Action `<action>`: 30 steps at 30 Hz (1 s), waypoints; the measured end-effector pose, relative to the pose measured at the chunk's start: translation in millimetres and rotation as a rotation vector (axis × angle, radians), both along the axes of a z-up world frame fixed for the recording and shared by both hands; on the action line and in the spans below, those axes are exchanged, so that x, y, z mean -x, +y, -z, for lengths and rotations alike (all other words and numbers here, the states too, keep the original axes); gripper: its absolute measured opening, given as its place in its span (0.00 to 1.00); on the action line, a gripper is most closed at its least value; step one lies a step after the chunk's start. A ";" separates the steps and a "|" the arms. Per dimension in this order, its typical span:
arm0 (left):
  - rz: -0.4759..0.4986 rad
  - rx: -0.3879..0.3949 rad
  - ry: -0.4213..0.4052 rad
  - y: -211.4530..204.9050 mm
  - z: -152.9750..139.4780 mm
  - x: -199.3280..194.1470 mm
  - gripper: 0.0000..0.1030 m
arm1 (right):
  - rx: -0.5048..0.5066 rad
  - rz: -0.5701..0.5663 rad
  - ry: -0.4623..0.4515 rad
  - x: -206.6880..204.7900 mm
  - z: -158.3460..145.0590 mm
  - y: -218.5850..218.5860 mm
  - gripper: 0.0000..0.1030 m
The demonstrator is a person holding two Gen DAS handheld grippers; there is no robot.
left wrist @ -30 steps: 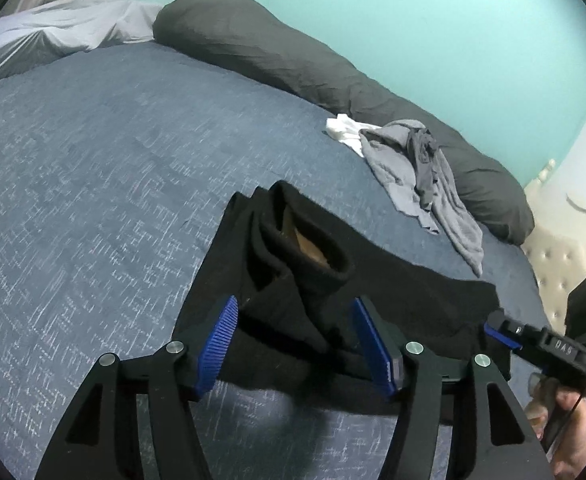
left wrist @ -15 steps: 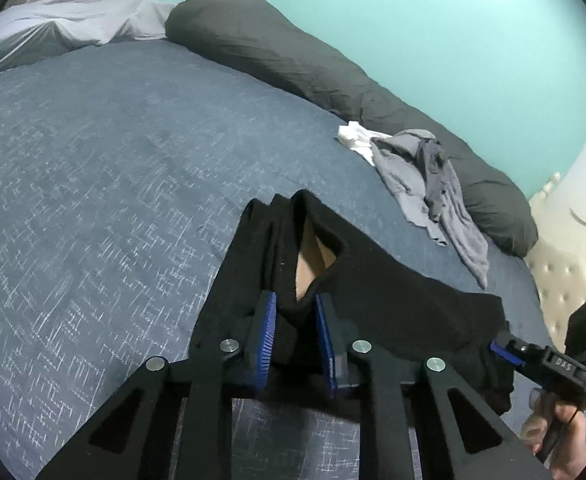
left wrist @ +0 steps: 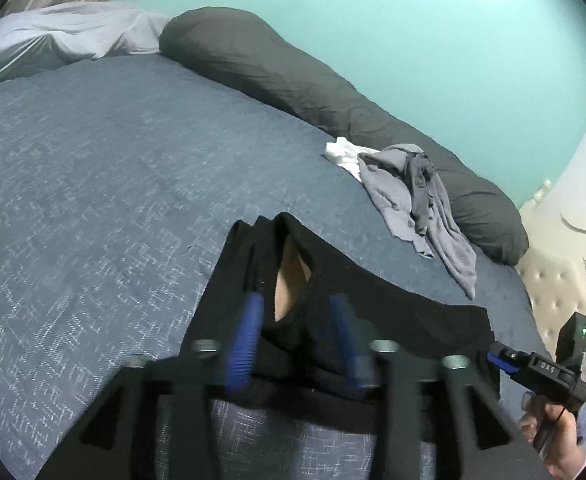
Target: Fold clothes
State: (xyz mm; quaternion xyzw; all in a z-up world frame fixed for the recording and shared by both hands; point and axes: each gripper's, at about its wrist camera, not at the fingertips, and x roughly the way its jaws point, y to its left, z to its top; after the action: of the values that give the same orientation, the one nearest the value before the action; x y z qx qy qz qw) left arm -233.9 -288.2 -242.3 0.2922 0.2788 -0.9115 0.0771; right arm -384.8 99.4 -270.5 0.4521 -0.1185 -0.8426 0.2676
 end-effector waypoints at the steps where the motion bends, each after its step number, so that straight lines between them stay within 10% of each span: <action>1: 0.006 -0.002 -0.003 0.4 1.5 1.3 0.57 | -0.003 0.013 0.001 0.6 0.0 4.2 0.49; 5: 0.022 0.012 -0.025 2.1 8.3 5.0 0.56 | -0.009 0.052 -0.004 3.0 2.1 21.1 0.49; 9: 0.012 0.014 -0.057 -0.2 16.7 5.5 0.23 | -0.049 0.093 -0.002 3.0 4.9 34.1 0.49; 14: 0.024 0.015 -0.056 -0.3 16.6 4.0 0.13 | -0.091 0.152 0.017 -2.1 6.0 52.4 0.49; 21: 0.014 0.020 -0.050 0.1 12.8 0.1 0.12 | -0.087 0.144 -0.067 -2.0 26.0 65.7 0.49; 30: 0.014 0.013 -0.056 1.0 13.3 0.2 0.12 | -0.021 0.138 -0.068 -15.5 26.8 80.3 0.22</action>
State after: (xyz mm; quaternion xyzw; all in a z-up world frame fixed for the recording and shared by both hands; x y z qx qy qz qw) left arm -234.2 -287.2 -255.7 0.3191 0.2686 -0.9053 0.0805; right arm -369.3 179.7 -297.3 0.4740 -0.1494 -0.8444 0.1998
